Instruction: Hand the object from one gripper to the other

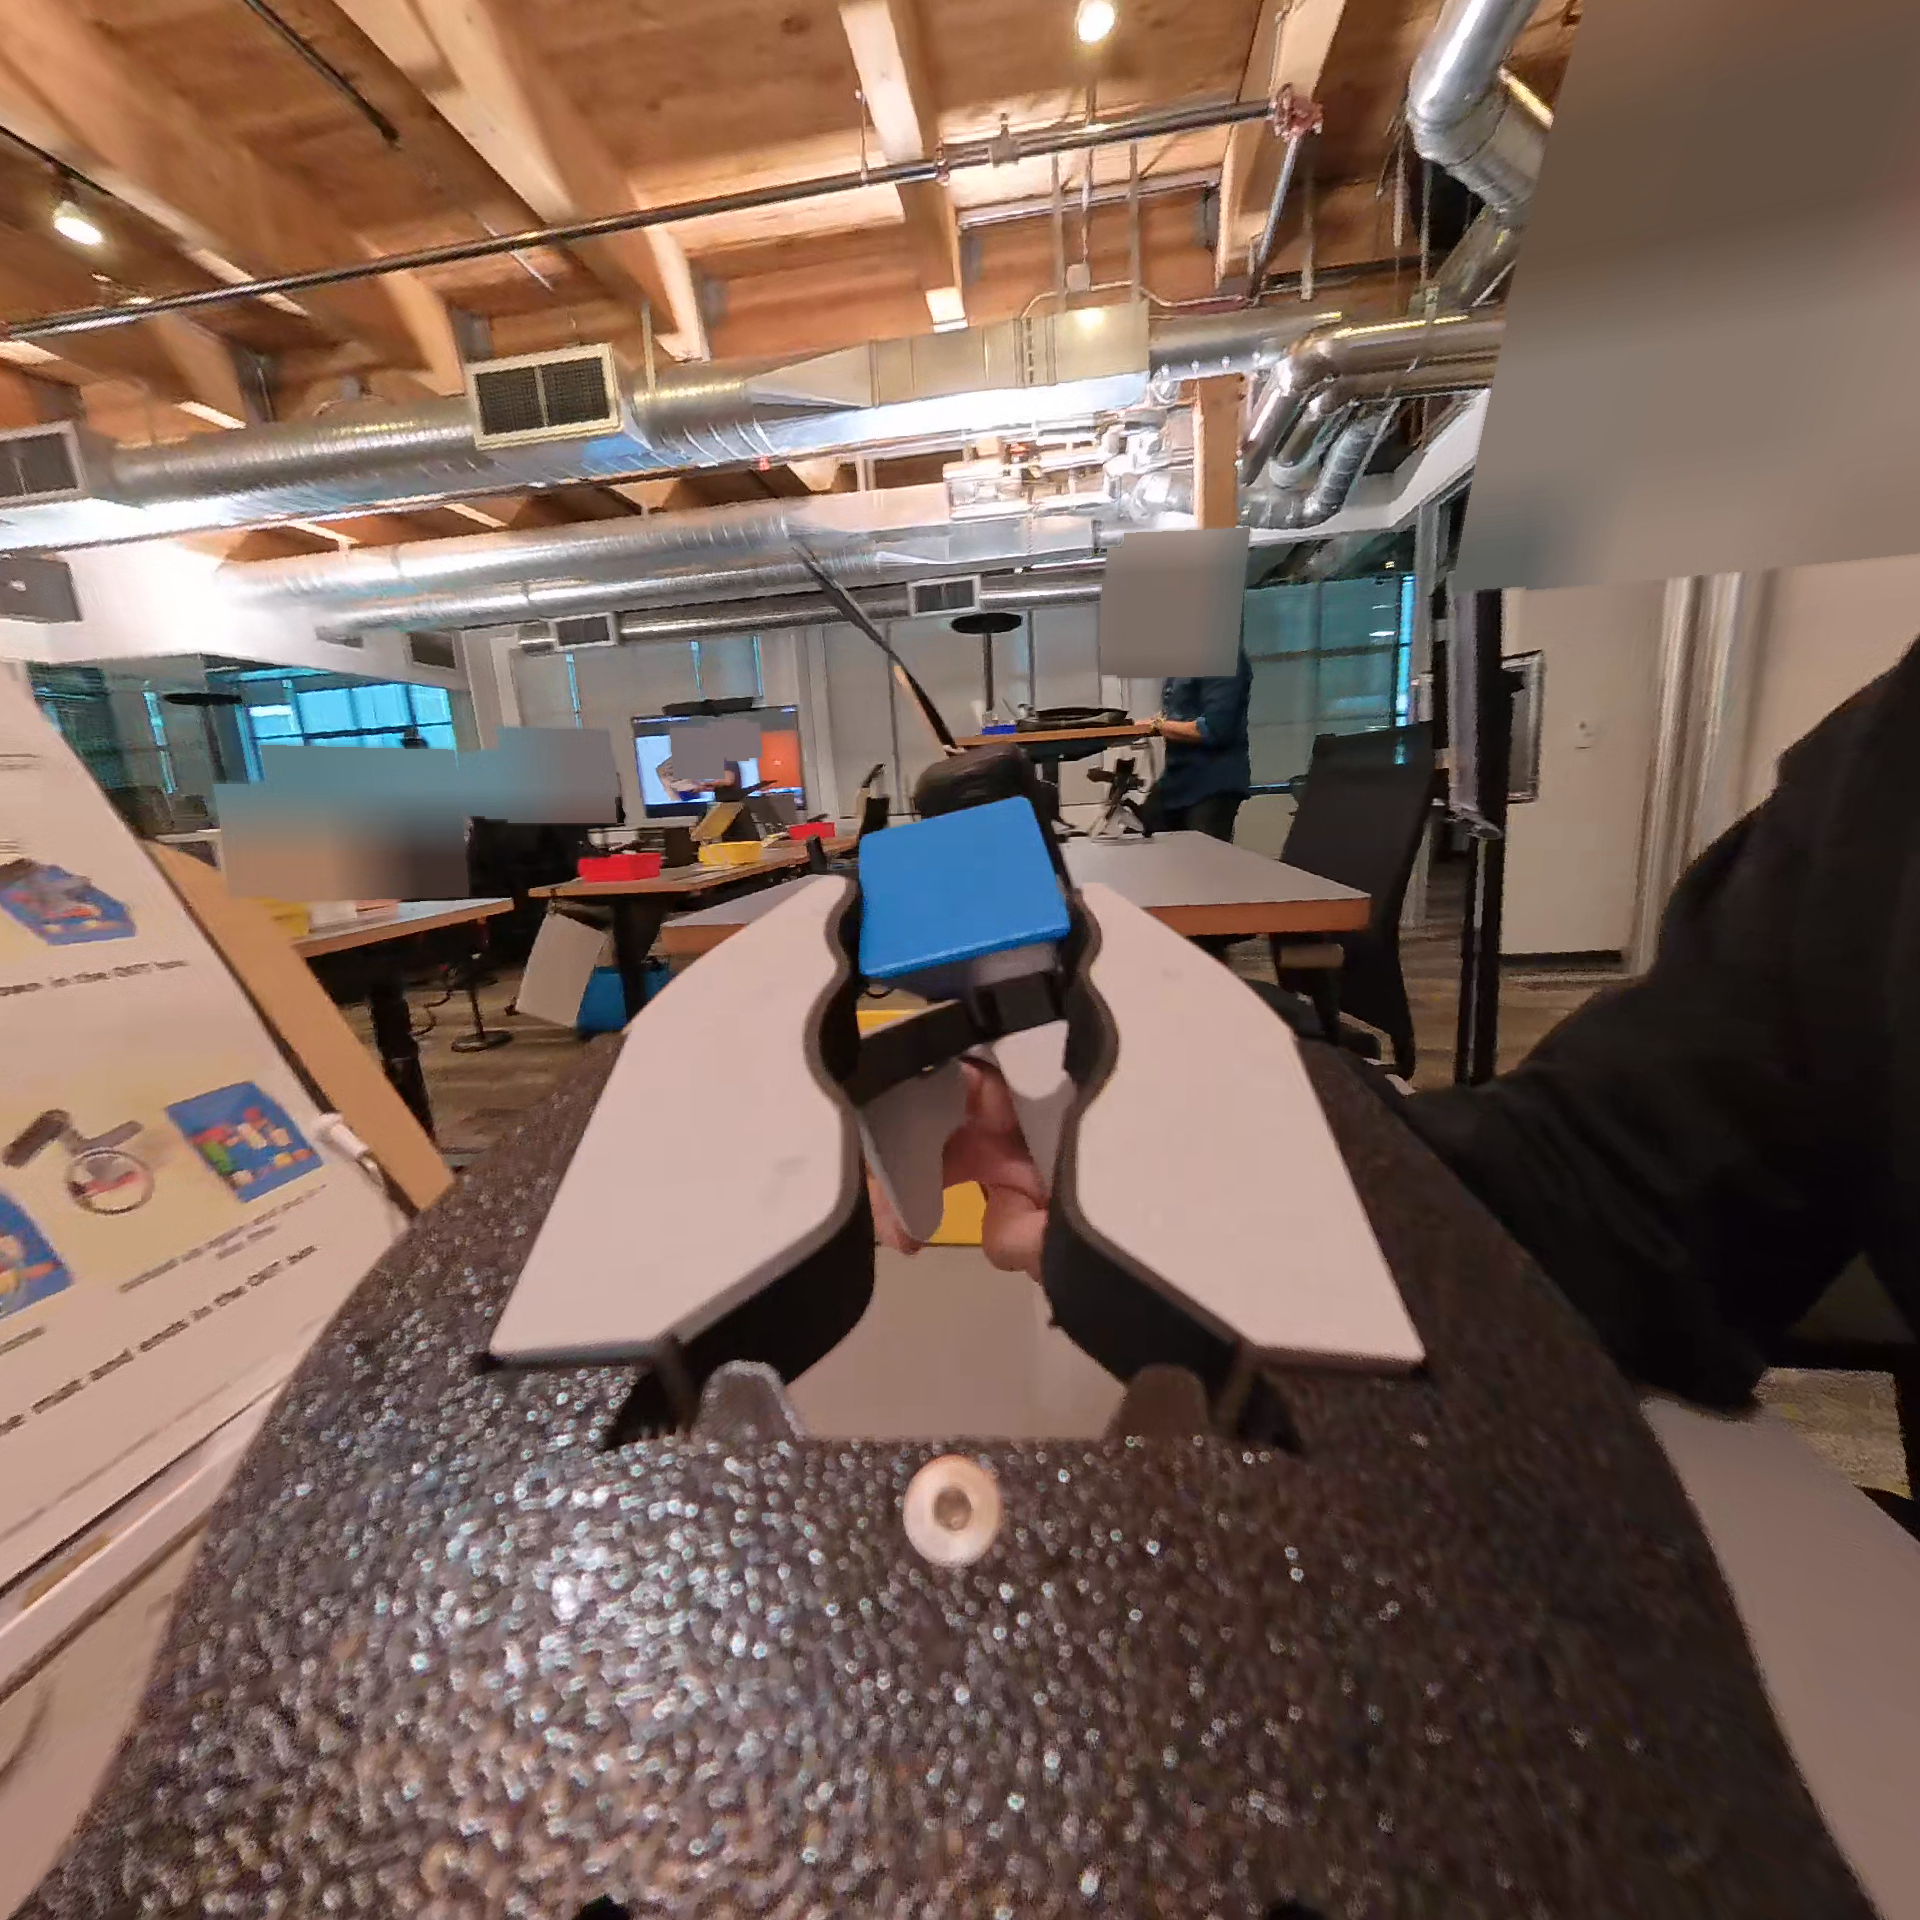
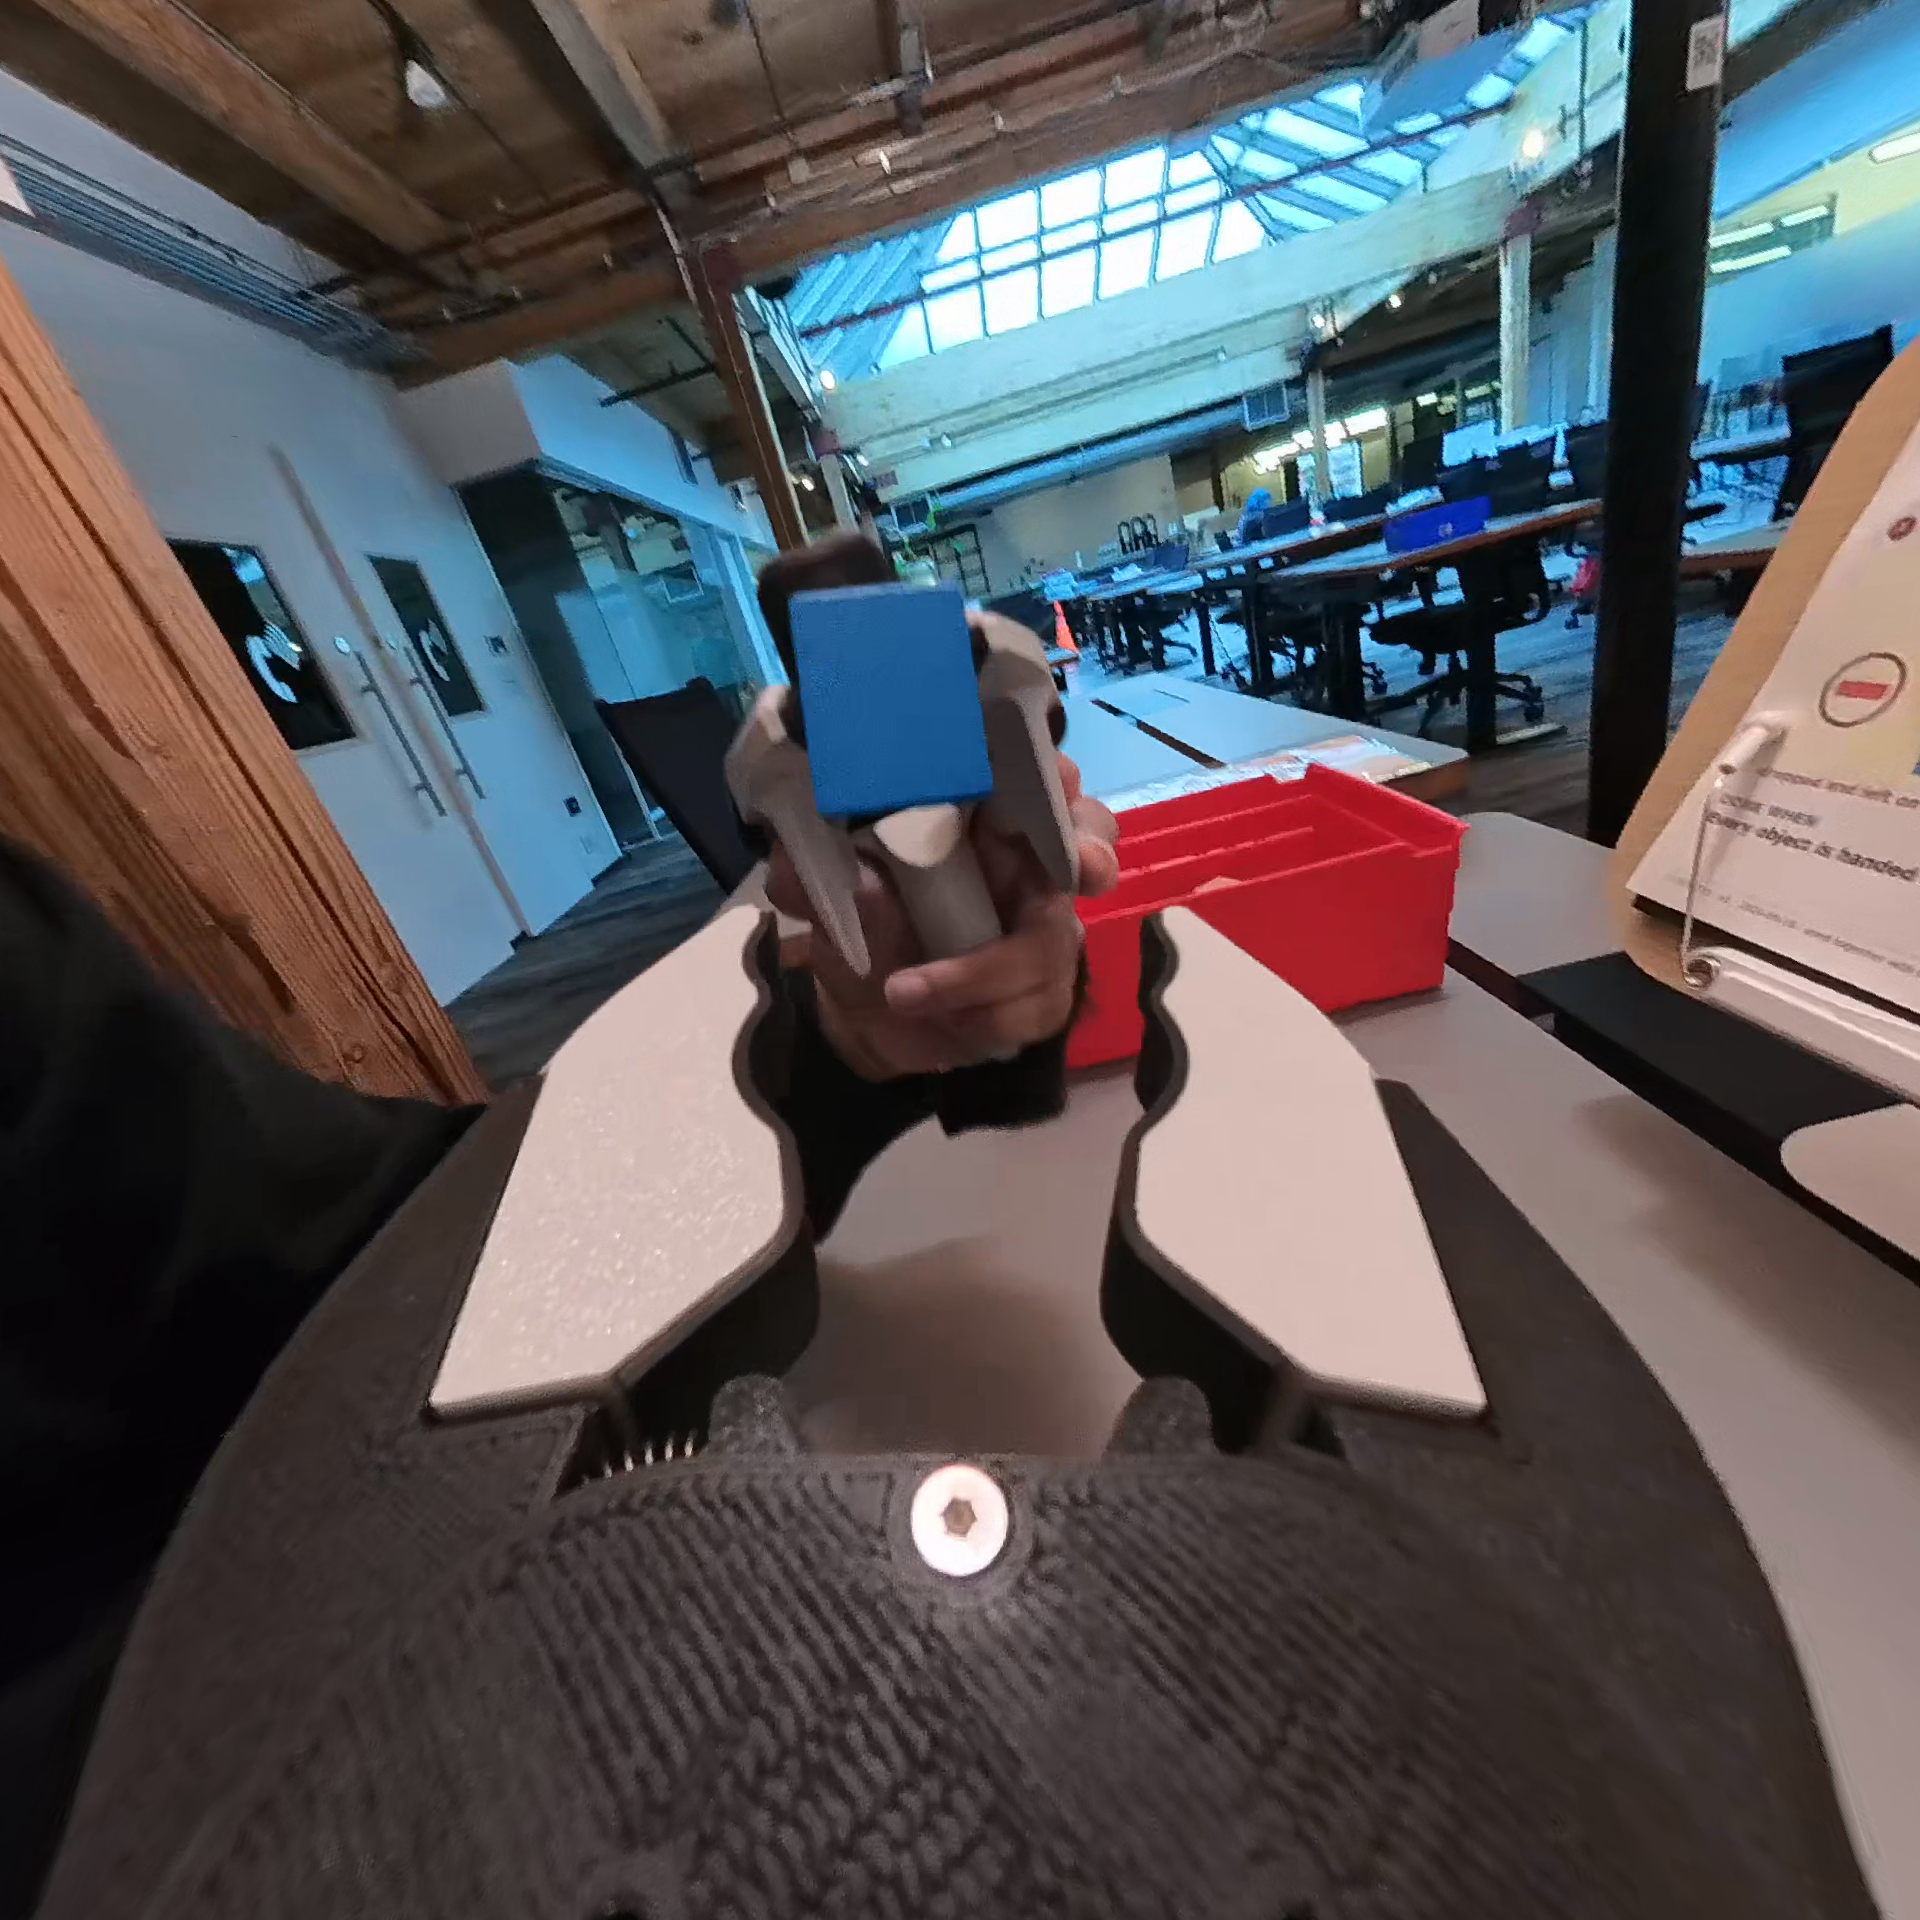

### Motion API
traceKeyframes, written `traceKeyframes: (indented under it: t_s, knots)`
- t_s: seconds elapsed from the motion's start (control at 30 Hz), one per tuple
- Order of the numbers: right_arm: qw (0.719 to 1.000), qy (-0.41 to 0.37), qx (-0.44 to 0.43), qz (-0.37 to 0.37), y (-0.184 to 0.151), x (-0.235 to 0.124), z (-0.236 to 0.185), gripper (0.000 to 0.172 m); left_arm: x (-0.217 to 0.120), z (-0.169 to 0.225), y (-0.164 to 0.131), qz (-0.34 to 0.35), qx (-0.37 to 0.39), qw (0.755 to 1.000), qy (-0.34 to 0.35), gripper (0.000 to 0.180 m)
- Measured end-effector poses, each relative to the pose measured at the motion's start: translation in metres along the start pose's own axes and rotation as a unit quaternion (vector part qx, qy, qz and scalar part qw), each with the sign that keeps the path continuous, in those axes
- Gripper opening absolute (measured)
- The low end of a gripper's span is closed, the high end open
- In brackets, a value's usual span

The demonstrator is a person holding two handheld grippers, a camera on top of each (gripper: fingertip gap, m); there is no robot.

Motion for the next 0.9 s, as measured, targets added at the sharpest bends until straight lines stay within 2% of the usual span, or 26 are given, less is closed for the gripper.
traceKeyframes:
  t_s: [0.3,0.5,0.6,0.7,0.77,0.9]
  knots:
    - [0.997,0.039,-0.001,0.071,0.017,0.001,-0.011,0.050,0.006,0.004,-0.011,-0.003,-0.001,1.000,-0.016,0.036]
    - [0.997,0.032,-0.013,0.065,0.015,0.002,-0.010,0.034,0.009,0.006,-0.014,-0.002,-0.004,1.000,-0.016,0.036]
    - [0.998,0.027,-0.023,0.044,0.016,0.002,-0.008,0.034,0.008,0.004,-0.015,-0.006,-0.008,1.000,-0.005,0.036]
    - [0.998,-0.005,-0.060,0.024,0.018,-0.002,-0.003,0.034,0.008,-0.004,-0.017,-0.018,-0.002,0.999,0.034,0.039]
    - [0.996,-0.039,-0.076,0.012,0.022,-0.012,0.004,0.034,0.007,-0.012,-0.015,-0.026,0.000,0.997,0.067,0.048]
    - [0.988,-0.125,-0.082,0.037,0.050,-0.060,0.021,0.034,0.003,-0.026,-0.012,-0.036,-0.001,0.992,0.118,0.060]
Point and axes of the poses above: each gripper's, where its closed fingertips meet, x out along the fingers, y out of its top, z = x × y across the jaws, the point moved 1 cm from there along -x, back along the fingers, and after that the axes turned 11 degrees about y, right-handed, at the moved point
